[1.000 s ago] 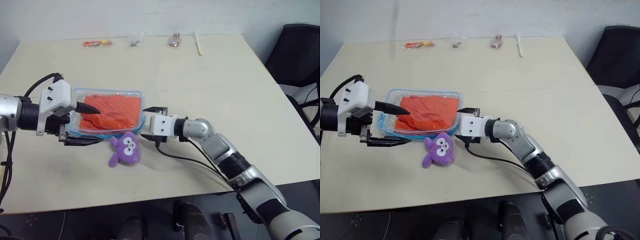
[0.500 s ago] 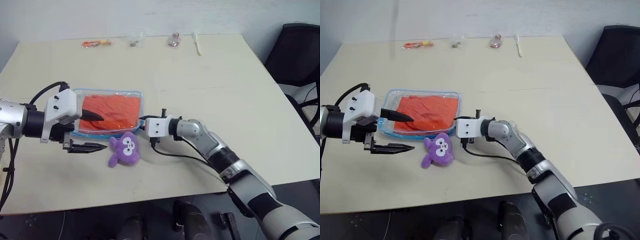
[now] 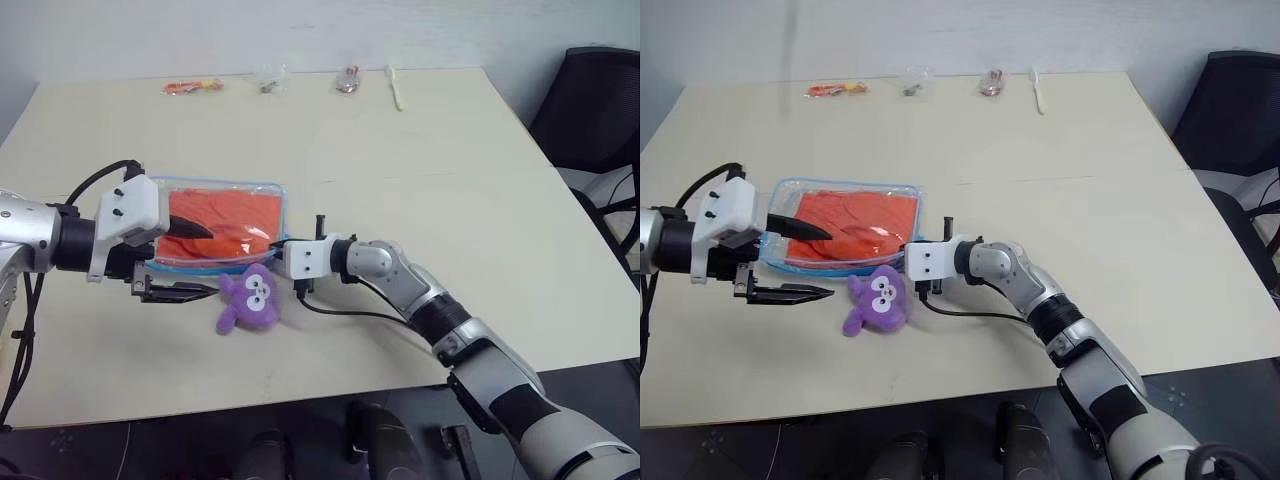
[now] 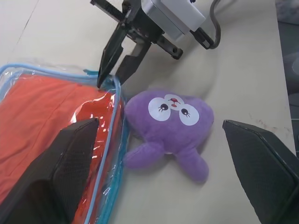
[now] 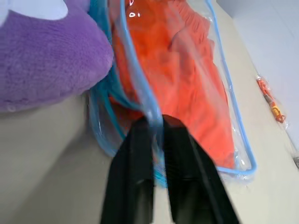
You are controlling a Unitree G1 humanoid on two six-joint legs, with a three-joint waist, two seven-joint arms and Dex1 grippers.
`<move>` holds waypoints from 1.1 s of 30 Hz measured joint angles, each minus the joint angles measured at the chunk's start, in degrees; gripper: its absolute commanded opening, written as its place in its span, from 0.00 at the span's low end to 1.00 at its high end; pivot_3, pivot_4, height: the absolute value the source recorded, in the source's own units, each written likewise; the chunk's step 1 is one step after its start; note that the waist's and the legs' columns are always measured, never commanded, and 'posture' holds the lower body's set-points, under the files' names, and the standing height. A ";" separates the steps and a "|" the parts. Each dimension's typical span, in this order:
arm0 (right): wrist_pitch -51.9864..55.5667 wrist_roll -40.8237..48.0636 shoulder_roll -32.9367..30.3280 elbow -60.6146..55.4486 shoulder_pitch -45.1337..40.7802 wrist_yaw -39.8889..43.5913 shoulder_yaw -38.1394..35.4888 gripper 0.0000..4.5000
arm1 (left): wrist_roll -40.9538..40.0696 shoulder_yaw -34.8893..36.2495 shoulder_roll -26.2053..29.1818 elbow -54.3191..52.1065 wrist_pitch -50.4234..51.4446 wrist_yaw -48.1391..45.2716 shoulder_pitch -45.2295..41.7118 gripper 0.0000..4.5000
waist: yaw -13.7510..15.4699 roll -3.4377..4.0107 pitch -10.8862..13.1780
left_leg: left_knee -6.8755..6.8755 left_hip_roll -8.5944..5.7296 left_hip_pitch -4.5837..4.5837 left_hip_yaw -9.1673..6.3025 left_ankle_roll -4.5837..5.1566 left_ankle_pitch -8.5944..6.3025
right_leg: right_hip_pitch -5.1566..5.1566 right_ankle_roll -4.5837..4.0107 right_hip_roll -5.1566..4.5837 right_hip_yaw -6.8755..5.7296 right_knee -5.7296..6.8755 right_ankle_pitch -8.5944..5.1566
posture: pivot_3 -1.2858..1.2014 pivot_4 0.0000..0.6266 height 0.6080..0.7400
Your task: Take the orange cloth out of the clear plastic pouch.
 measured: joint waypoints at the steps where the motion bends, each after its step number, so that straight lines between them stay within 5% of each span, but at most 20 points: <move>1: -0.01 0.00 -0.02 -0.01 0.03 0.11 0.00 0.00 | -0.02 -0.41 -0.26 -0.02 -0.07 -0.09 -0.19 1.00 | -0.01 0.00 0.00 | 0.00 0.00 0.00 0.00 0.00 0.00 | 0.00 0.00 0.00 0.00 0.00 0.00 | 0.52 0.24 1.00; 8: 0.26 0.00 -1.97 -1.83 0.82 1.18 -0.26 0.00 | 0.37 -6.74 -2.68 -3.67 -3.16 -3.22 0.34 1.00 | 0.08 0.00 0.00 | 0.00 -0.01 -0.01 -0.07 0.00 0.00 | 0.01 0.00 -0.03 -0.04 -0.01 0.00 | 0.52 0.24 1.00; 15: 1.67 0.00 -3.32 -3.78 2.04 1.93 -0.42 0.00 | 13.94 -15.50 -6.75 -0.75 -24.05 -4.73 2.52 1.00 | 0.32 0.03 0.02 | 0.07 0.00 -0.04 -0.04 -0.03 0.01 | 0.04 -0.03 -0.03 -0.10 0.03 -0.02 | 0.52 0.24 1.00; 26: 3.95 -0.06 -3.40 -5.11 2.80 2.04 -1.70 0.00 | 28.96 -18.30 -14.55 6.71 -43.98 4.83 4.47 1.00 | 0.32 0.07 0.04 | 0.06 0.05 -0.03 -0.05 -0.01 0.02 | 0.06 -0.03 -0.07 -0.21 0.04 -0.02 | 0.52 0.24 1.00; 33: 3.96 -0.11 -3.32 -5.10 2.79 2.13 -1.73 0.00 | 29.82 -18.11 -14.77 6.82 -46.29 6.46 6.76 0.59 | 0.39 0.07 0.04 | 0.06 0.05 -0.03 -0.09 0.01 0.03 | 0.07 -0.03 -0.13 -0.25 0.06 -0.02 | 0.52 0.24 1.00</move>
